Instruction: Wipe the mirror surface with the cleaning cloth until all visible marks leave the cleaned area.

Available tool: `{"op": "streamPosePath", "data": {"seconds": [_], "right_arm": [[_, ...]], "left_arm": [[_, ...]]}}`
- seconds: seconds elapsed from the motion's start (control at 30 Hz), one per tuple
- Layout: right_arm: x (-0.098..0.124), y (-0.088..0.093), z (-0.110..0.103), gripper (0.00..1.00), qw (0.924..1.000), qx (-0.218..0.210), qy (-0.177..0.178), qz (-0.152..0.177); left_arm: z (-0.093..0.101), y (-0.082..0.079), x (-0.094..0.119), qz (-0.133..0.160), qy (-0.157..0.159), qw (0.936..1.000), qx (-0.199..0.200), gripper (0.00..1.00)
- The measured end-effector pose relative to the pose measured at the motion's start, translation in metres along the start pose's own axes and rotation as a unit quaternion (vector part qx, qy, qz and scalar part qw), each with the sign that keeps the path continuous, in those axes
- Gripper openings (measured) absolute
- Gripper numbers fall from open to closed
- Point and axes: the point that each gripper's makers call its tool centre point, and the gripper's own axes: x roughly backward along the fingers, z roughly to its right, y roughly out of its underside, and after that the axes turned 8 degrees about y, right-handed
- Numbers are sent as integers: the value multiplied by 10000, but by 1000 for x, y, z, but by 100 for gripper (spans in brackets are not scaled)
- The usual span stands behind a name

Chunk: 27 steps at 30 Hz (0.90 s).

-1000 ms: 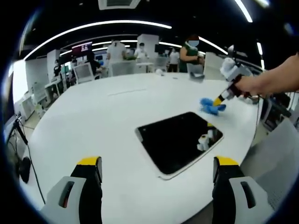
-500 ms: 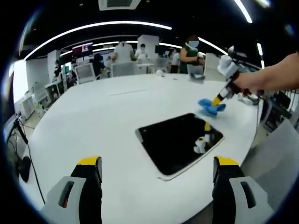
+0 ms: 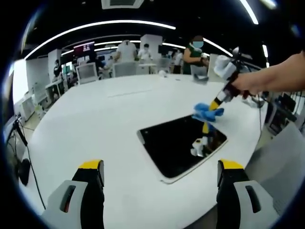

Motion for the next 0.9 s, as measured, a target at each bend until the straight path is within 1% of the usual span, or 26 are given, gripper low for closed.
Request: {"op": "streamPosePath", "data": {"seconds": [0.27,0.9], "right_arm": [[2,1,-15,1,10000,45,-21,-76],[0,-2,-65,1,9986,340,-275,-289]], "left_arm": [[0,-1,0,25,8,10000,15,99],[-1,2,-2,61,19,10000,28,99]]}}
